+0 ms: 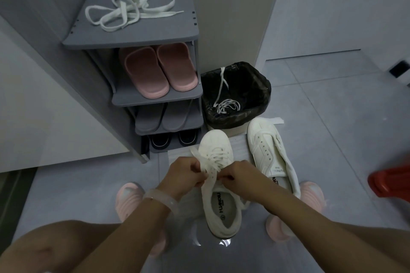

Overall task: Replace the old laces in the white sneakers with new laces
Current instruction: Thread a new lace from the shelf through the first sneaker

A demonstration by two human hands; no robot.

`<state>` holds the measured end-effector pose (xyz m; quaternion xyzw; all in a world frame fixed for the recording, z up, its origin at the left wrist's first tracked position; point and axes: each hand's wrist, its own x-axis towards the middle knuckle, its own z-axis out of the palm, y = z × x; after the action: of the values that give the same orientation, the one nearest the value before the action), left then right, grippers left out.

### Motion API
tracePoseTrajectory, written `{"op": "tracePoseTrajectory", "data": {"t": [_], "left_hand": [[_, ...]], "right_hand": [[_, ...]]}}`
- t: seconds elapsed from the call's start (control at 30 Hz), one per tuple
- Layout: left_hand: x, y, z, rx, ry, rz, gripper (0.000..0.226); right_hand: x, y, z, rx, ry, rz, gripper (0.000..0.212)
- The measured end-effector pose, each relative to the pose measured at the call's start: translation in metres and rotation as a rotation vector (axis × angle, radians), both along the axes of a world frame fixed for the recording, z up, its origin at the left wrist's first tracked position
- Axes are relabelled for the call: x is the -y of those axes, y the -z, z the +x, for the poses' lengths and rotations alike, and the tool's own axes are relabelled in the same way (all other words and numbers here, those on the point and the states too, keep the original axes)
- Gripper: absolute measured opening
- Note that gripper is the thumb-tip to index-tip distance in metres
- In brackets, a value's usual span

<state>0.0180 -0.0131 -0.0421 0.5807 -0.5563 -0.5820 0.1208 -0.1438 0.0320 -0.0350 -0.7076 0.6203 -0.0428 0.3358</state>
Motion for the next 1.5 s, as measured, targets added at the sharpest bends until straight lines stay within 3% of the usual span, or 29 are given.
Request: {"op": "tracePoseTrajectory", "data": {"t": [0.33, 0.57, 0.7, 0.8, 0.9, 1.0, 1.13, 1.23, 1.3, 1.33, 1.37, 1.4, 1.5], "left_hand": [[0.003, 0.006, 0.001, -0.008, 0.065, -0.036, 0.018], [-0.003, 0.013, -0.006, 0.034, 0.129, -0.155, 0.022], [-0.005, 0.018, -0.007, -0.081, -0.101, 0.089, 0.018], [-0.007, 0.018, -0.006, -0.049, -0.020, 0.177, 0.024], [-0.007, 0.017, -0.003, 0.127, 0.194, -0.031, 0.026], [-0.008, 0.013, -0.001, 0.155, 0.222, -0.158, 0.023], [-0.007, 0.009, 0.001, 0.112, 0.152, -0.108, 0.020], [-0.006, 0.008, 0.000, 0.081, 0.111, -0.044, 0.022], [-0.005, 0.007, -0.001, 0.055, 0.108, 0.005, 0.026], [-0.005, 0.007, -0.001, 0.050, 0.125, 0.009, 0.028], [-0.005, 0.008, -0.002, 0.049, 0.147, -0.004, 0.029], [-0.005, 0.010, -0.004, 0.048, 0.168, -0.040, 0.027], [-0.004, 0.013, -0.007, 0.060, 0.190, -0.209, 0.013]], "right_hand": [[0.000, 0.004, -0.001, 0.023, -0.006, 0.016, 0.029], [-0.005, 0.009, 0.003, 0.093, 0.108, 0.040, 0.032], [-0.007, 0.015, 0.010, 0.123, 0.214, 0.029, 0.026], [-0.006, 0.017, 0.012, 0.164, 0.260, 0.064, 0.015], [-0.006, 0.013, 0.012, 0.393, 0.387, 0.190, 0.011], [-0.011, 0.005, 0.007, 0.596, 0.573, 0.196, 0.018], [0.002, -0.021, -0.038, 0.798, 1.054, -0.189, 0.026], [0.014, -0.056, -0.099, 1.254, 1.463, -0.494, 0.028], [0.015, -0.067, -0.112, 1.544, 1.521, -0.447, 0.023], [0.015, -0.067, -0.107, 1.576, 1.480, -0.349, 0.023], [0.015, -0.066, -0.097, 1.492, 1.384, -0.242, 0.025], [0.014, -0.064, -0.084, 1.278, 1.238, -0.141, 0.025], [0.008, -0.046, -0.048, 0.376, 0.527, 0.024, 0.015]]}}
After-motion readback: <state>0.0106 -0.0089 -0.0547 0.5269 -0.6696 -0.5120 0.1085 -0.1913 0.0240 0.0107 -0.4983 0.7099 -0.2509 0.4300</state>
